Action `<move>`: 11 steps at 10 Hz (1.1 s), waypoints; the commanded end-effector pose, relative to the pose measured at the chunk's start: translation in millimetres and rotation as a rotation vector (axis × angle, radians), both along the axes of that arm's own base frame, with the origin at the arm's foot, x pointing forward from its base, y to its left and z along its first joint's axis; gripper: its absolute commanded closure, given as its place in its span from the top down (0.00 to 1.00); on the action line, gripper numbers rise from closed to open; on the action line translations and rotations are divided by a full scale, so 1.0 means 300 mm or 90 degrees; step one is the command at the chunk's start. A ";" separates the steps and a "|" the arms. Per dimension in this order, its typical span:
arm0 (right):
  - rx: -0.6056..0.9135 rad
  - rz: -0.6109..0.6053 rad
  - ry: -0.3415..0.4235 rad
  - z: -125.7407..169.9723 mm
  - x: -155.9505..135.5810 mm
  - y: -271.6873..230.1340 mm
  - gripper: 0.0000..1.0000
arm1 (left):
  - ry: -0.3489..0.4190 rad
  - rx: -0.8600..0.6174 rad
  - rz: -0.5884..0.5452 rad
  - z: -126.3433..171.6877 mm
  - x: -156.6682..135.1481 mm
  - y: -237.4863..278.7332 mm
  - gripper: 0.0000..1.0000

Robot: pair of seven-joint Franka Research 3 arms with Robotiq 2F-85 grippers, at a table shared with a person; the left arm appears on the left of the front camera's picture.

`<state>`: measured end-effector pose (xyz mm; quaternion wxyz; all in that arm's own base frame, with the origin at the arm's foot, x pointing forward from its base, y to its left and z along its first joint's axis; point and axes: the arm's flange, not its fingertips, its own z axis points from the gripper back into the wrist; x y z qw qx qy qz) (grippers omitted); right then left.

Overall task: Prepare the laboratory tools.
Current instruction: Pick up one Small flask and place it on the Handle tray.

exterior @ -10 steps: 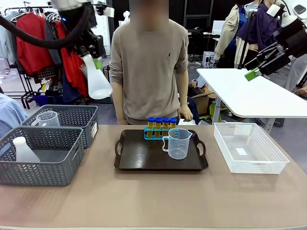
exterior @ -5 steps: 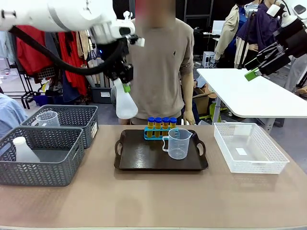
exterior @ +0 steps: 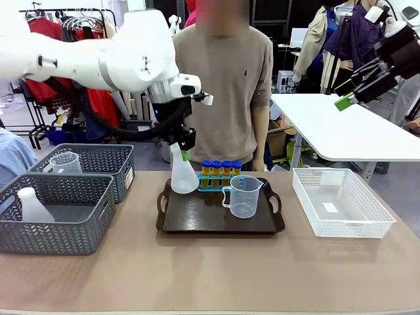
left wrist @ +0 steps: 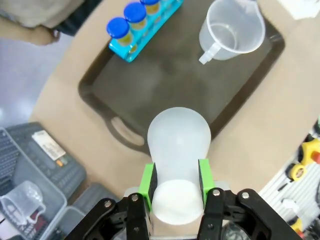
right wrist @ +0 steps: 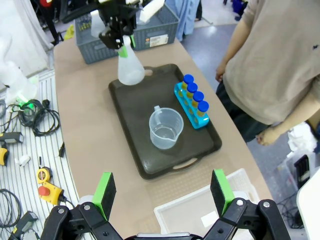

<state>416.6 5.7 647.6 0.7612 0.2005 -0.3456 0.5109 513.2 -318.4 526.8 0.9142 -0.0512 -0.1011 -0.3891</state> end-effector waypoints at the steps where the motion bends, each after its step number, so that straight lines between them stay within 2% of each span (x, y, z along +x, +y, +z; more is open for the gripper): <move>1: 0.014 0.006 -0.006 0.004 0.005 0.003 1.00 | -0.033 0.003 -0.026 -0.066 0.022 0.000 0.00; 3: 0.014 0.006 -0.006 0.004 0.005 0.003 1.00 | -0.006 -0.003 -0.054 -0.111 0.034 -0.031 0.00; 4: 0.014 0.006 -0.006 0.004 0.005 0.003 1.00 | 0.003 -0.017 -0.060 -0.083 0.026 -0.026 0.00; 5: 0.014 0.006 -0.006 0.004 0.005 0.003 1.00 | -0.005 -0.001 -0.034 -0.119 0.040 -0.034 0.00; 8: 0.014 0.006 -0.006 0.004 0.005 0.003 1.00 | -0.001 -0.004 -0.042 -0.125 0.040 -0.045 0.00; 11: 0.014 0.006 -0.006 0.004 0.005 0.003 1.00 | -0.016 0.056 -0.096 -0.177 0.137 -0.125 0.00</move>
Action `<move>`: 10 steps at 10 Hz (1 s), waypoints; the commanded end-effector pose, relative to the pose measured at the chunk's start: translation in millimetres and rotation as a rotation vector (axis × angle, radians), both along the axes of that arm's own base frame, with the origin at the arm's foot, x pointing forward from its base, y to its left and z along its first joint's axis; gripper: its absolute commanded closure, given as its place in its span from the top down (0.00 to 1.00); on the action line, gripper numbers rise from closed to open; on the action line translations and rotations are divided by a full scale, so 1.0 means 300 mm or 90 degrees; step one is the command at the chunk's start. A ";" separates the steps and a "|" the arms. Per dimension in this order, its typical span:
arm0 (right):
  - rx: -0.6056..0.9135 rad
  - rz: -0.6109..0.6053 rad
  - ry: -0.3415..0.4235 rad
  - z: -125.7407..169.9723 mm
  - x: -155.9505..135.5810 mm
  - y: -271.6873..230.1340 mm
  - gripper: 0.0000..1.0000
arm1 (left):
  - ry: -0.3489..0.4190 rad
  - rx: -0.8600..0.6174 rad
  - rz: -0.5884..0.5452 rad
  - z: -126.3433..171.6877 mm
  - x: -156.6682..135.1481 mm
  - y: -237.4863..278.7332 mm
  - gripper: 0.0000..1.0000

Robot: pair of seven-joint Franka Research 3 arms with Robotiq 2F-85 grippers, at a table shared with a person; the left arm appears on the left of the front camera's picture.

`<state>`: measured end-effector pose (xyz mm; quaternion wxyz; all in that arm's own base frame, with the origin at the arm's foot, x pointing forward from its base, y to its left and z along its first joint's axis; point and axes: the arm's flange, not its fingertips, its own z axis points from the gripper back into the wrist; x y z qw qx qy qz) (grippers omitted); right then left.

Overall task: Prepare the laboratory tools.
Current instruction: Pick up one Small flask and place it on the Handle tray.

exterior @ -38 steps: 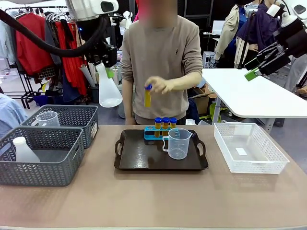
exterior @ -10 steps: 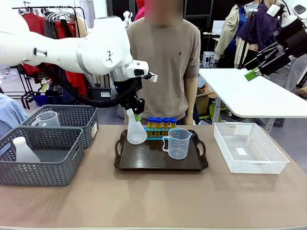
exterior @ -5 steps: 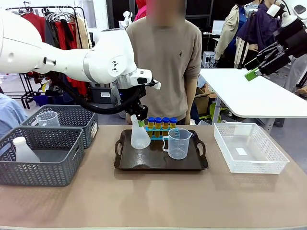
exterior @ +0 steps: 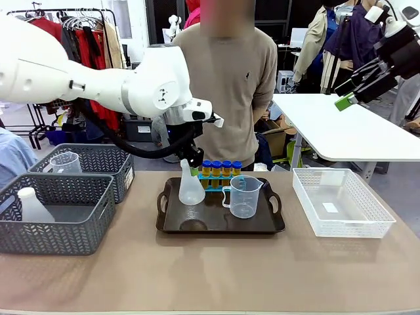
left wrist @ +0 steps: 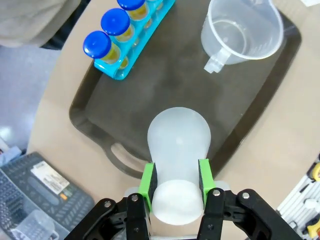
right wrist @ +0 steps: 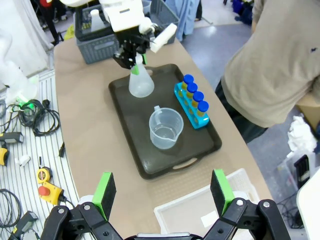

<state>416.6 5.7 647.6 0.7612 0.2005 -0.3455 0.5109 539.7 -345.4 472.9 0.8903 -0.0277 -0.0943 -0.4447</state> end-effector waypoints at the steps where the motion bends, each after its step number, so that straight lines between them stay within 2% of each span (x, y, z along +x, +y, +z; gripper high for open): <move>1: 0.014 0.006 -0.006 0.004 0.005 0.003 1.00 | 0.004 0.031 -0.024 -0.020 0.069 -0.050 0.00; 6: 0.014 0.006 -0.006 0.004 0.005 0.003 1.00 | 0.043 0.051 -0.031 -0.140 0.095 -0.082 0.00; 10: 0.014 0.006 -0.006 0.004 0.005 0.003 1.00 | 0.054 0.044 -0.038 -0.165 0.084 -0.093 0.00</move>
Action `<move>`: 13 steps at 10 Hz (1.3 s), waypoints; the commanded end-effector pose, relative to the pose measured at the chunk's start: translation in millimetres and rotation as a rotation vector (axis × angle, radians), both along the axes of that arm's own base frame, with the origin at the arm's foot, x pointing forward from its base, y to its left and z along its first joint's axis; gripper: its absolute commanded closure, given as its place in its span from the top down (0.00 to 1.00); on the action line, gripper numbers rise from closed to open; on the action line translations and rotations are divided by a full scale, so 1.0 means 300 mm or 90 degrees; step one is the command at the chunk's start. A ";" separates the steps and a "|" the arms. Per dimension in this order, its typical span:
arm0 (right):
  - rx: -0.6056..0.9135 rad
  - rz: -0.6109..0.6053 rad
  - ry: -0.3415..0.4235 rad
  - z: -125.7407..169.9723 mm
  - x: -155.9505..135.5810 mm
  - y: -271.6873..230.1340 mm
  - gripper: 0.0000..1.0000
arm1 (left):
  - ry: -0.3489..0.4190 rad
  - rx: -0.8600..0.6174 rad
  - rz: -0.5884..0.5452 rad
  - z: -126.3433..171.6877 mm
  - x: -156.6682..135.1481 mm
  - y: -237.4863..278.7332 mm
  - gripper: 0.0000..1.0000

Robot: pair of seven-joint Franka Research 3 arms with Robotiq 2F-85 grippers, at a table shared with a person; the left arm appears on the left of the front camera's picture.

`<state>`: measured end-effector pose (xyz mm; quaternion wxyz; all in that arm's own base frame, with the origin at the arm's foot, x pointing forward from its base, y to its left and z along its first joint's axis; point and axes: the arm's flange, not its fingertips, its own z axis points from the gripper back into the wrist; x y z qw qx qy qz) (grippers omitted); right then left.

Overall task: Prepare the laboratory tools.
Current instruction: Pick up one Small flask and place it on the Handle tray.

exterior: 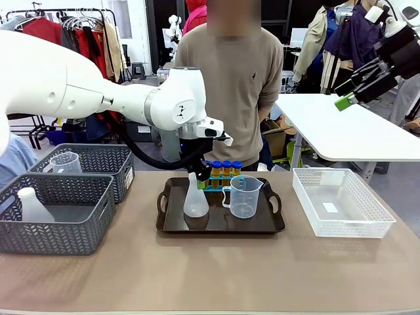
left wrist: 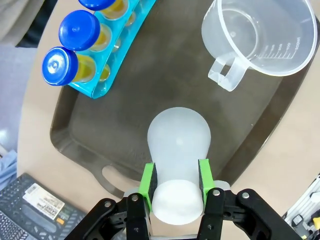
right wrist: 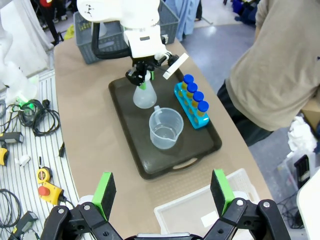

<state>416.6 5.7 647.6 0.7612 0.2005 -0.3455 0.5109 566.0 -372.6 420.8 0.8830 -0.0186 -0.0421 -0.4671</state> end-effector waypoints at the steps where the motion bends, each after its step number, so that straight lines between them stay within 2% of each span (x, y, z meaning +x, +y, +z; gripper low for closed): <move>1: 0.014 0.006 -0.006 0.004 0.005 0.003 1.00 | 0.004 -0.002 -0.008 0.002 -0.003 -0.005 0.00; 5: 0.014 0.006 -0.006 0.004 0.005 0.003 1.00 | 0.010 -0.002 -0.004 -0.009 -0.008 -0.009 0.00; 6: 0.014 0.006 -0.006 0.004 0.005 0.003 1.00 | 0.012 -0.003 -0.003 -0.012 -0.005 -0.009 0.03; 11: 0.014 0.006 -0.006 0.004 0.005 0.003 1.00 | 0.005 -0.010 0.002 0.011 -0.015 0.002 0.98; 13: 0.014 0.006 -0.006 0.004 0.005 0.003 1.00 | 0.002 -0.013 0.006 0.026 -0.024 0.004 1.00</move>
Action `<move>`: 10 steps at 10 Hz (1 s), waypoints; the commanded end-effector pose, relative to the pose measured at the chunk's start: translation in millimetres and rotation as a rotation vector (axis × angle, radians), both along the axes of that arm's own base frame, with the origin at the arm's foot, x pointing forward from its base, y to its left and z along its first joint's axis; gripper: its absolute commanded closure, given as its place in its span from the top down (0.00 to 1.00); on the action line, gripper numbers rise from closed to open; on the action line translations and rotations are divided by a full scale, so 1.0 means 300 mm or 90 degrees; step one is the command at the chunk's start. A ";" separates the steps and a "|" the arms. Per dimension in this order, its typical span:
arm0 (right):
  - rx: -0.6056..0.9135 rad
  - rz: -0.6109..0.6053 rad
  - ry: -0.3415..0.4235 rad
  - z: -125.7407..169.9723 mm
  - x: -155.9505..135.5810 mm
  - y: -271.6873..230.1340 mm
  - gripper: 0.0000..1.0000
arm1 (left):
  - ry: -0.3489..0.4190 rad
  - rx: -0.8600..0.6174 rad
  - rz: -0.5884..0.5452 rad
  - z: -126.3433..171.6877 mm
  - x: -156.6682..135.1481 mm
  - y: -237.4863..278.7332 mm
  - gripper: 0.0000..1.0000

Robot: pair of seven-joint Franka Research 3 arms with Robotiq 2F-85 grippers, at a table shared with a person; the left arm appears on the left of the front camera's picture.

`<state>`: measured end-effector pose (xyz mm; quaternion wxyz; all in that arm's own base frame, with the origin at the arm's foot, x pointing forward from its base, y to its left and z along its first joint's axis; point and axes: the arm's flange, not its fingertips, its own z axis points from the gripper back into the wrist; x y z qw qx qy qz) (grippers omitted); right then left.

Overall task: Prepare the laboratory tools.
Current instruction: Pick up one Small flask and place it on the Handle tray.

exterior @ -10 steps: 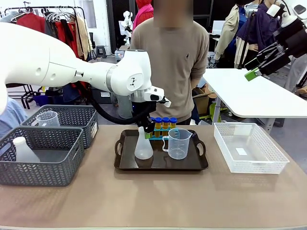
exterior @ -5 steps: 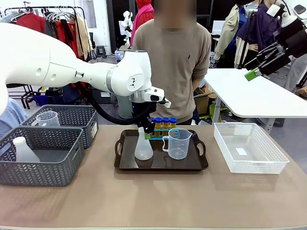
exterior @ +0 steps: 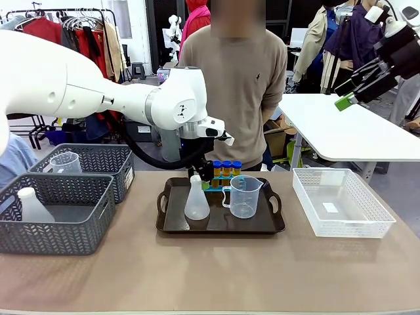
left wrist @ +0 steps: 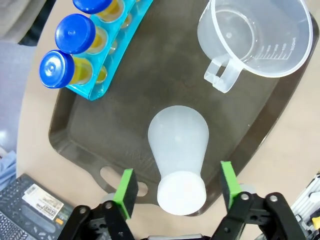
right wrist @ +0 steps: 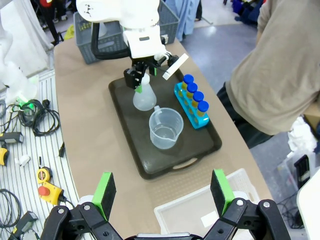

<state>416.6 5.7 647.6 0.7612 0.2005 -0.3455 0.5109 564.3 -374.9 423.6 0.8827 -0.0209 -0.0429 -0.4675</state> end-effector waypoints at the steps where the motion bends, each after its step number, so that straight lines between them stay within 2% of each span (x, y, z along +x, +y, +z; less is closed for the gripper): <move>1: 0.014 0.006 -0.006 0.004 0.005 0.003 1.00 | -0.005 -0.011 0.009 0.029 -0.023 0.018 1.00; 6: 0.014 0.006 -0.006 0.004 0.005 0.003 1.00 | -0.006 -0.010 0.003 0.055 -0.038 0.027 1.00; 7: 0.014 0.006 -0.006 0.004 0.005 0.003 1.00 | -0.012 -0.007 0.005 0.050 -0.006 0.004 1.00; 10: 0.014 0.006 -0.006 0.004 0.005 0.003 1.00 | -0.012 -0.007 0.005 0.050 -0.006 0.004 1.00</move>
